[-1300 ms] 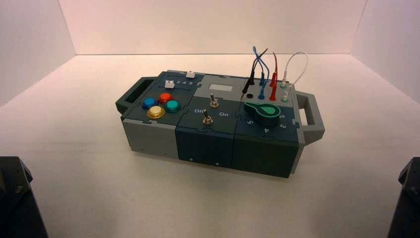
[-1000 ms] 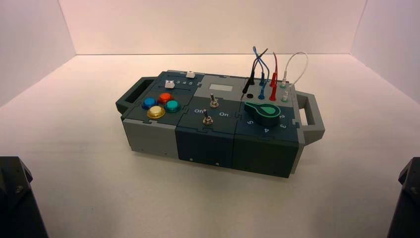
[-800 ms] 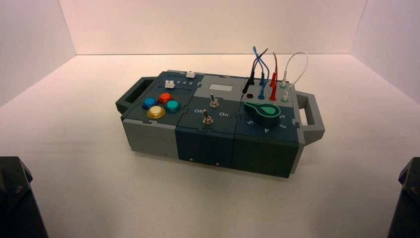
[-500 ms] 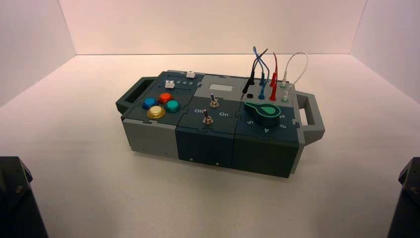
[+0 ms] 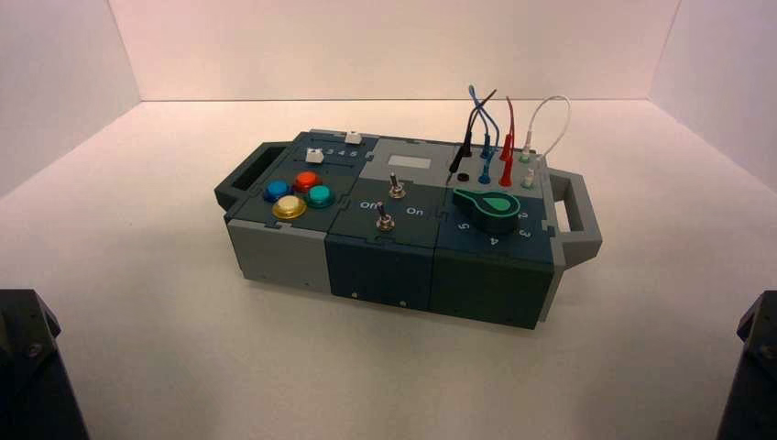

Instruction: Move the box closer.

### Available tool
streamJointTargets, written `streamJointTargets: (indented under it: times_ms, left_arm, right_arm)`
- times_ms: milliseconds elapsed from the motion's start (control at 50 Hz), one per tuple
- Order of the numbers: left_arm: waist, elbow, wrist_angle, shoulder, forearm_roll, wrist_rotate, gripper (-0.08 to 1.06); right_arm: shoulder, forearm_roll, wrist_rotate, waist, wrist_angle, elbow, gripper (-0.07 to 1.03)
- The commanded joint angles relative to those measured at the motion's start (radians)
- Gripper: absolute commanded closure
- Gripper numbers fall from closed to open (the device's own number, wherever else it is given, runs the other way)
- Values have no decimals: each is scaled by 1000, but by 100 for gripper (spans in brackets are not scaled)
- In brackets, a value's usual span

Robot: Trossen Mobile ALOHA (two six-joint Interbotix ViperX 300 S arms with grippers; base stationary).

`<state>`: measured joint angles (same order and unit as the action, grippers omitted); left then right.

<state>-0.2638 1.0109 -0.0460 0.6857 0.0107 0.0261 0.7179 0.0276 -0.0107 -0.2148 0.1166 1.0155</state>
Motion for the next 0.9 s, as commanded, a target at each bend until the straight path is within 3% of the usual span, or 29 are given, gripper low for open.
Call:
streamJointTargets:
  times_ms: [20,340,580,900]
  left_arm:
    - [-51,-101,-43,-97,0,3,101]
    - [-86,-288,-72,-433,2,2,101]
    - [-106,-469,-153,-710,2,3,101]
    - [-164,-687,-252,-969,2,15,101]
  right_arm:
    - [-95,14,2,-17,75,-77,99]
    - [-359,35,-17,-20,222,-222,99]
    - [-537,35,-18,-29,316,-339,99]
    - [-749,46,-20,-52,382,-443,99]
